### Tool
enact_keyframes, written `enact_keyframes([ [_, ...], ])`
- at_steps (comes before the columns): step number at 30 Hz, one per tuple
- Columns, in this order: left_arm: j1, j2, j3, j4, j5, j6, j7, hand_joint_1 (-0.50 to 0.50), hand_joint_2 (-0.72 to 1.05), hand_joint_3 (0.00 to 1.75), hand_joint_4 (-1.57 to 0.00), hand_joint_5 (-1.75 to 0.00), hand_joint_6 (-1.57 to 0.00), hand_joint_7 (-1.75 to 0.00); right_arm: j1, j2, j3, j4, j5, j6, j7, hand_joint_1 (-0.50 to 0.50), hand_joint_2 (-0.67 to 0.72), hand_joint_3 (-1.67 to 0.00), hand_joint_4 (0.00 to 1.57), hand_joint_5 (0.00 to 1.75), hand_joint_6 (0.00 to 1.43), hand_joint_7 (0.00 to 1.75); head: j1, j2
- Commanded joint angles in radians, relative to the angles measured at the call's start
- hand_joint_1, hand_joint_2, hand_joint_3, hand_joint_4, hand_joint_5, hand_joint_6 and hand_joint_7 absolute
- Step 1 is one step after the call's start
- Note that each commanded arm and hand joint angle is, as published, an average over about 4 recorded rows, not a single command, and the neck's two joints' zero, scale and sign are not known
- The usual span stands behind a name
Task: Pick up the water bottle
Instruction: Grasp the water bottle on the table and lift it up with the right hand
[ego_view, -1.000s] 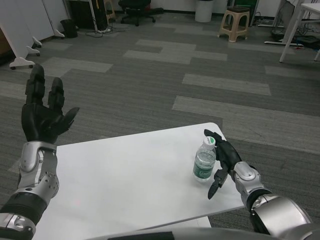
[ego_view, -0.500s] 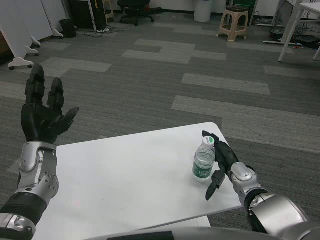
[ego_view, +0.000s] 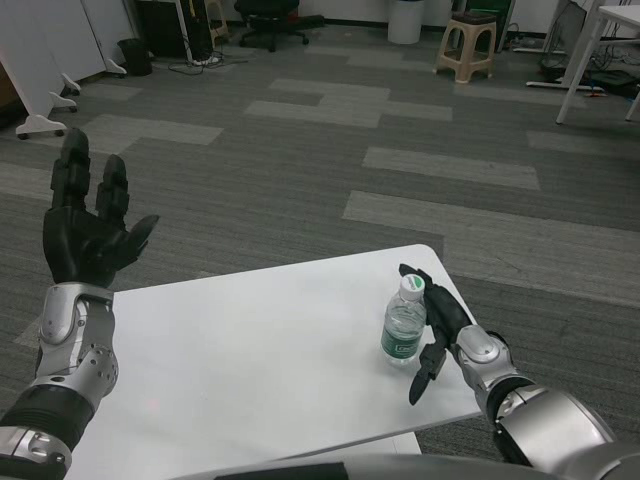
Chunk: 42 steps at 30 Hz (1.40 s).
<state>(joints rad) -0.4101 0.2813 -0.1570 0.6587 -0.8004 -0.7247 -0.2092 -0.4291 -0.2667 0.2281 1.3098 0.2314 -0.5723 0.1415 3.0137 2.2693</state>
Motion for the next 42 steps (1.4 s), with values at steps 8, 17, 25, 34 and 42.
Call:
enact_keyframes([
  [8, 0.003, -0.001, 0.002, 0.001, -0.005, -0.012, 0.002, -0.5, 0.34, 0.24, 0.0, 0.0, 0.0, 0.0, -0.023, 0.006, -0.058, 0.007, -0.004, -0.011, -0.024, -0.45, 0.41, -0.08, 0.0, 0.75, 0.0, 0.14, 0.002, 0.003],
  [17, 0.004, -0.001, 0.002, 0.001, -0.005, -0.013, 0.002, -0.5, 0.34, 0.17, 0.0, 0.0, 0.0, 0.0, -0.022, 0.006, -0.065, 0.006, -0.004, -0.017, -0.067, -0.32, -0.4, -1.11, 0.16, 0.61, 0.0, 0.21, 0.0, 0.002],
  [25, 0.005, -0.002, 0.002, 0.001, -0.005, -0.015, 0.002, -0.5, 0.34, 0.22, 0.0, 0.0, 0.0, 0.0, -0.022, 0.007, -0.054, 0.004, -0.004, -0.017, -0.08, -0.24, -0.41, -1.17, 1.28, 1.16, 0.64, 0.63, 0.001, 0.002],
  [34, 0.005, -0.002, 0.002, 0.001, -0.006, -0.014, 0.002, -0.5, 0.34, 0.2, 0.0, 0.0, 0.0, 0.0, -0.022, 0.007, -0.027, 0.001, -0.004, -0.017, -0.107, -0.14, -0.29, -0.59, 1.53, 1.62, 1.05, 1.5, -0.001, -0.004],
  [42, 0.004, -0.002, 0.002, 0.003, -0.006, -0.015, 0.002, -0.5, 0.34, 0.17, 0.0, 0.0, 0.0, 0.0, -0.022, 0.007, -0.016, -0.007, -0.004, -0.017, -0.108, 0.08, -0.16, -0.32, 1.53, 1.75, 1.03, 1.61, -0.002, -0.007],
])
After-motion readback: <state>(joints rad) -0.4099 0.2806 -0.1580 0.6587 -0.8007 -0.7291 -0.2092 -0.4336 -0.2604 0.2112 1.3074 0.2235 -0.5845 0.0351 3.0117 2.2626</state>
